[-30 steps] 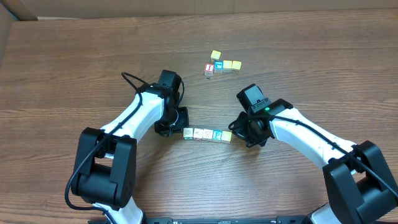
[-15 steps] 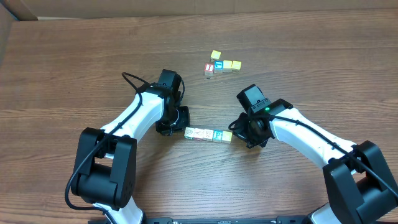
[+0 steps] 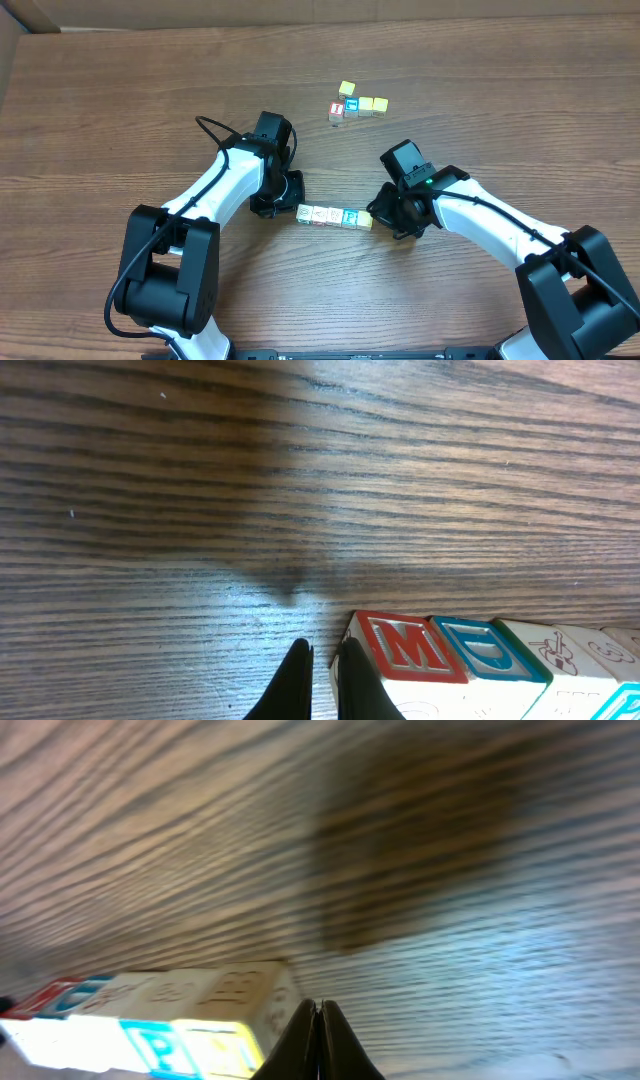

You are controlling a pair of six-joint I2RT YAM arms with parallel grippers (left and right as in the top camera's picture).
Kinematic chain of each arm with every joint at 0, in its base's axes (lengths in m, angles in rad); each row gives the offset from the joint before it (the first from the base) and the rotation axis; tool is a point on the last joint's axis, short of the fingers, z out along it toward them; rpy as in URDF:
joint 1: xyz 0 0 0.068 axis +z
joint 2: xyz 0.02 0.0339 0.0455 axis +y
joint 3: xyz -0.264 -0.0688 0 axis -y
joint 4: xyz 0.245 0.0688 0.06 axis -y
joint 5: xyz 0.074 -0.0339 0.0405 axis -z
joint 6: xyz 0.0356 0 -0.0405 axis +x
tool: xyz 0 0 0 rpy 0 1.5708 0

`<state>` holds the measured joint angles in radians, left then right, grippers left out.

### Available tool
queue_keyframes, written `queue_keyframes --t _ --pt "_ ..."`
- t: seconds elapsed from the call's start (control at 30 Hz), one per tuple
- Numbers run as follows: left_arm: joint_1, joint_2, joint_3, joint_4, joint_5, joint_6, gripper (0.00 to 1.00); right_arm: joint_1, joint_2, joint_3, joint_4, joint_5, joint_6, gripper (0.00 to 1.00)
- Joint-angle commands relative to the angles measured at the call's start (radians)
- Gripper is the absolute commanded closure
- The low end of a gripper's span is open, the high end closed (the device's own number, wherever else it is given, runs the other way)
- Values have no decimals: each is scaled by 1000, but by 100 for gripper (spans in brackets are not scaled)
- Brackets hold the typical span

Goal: Flip 5 blocks

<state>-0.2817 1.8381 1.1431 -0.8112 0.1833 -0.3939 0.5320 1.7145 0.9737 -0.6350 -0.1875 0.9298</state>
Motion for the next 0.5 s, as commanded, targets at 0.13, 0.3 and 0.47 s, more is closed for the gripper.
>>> queue_keyframes --t 0.13,0.3,0.47 --pt "-3 6 -8 0 -6 -21 96 42 3 -3 28 -18 -17 96" --pt "-3 6 -8 1 -6 -21 96 45 3 -3 24 6 -17 96" --pt "-3 6 -8 -5 -6 -20 96 45 3 -3 20 16 -17 96"
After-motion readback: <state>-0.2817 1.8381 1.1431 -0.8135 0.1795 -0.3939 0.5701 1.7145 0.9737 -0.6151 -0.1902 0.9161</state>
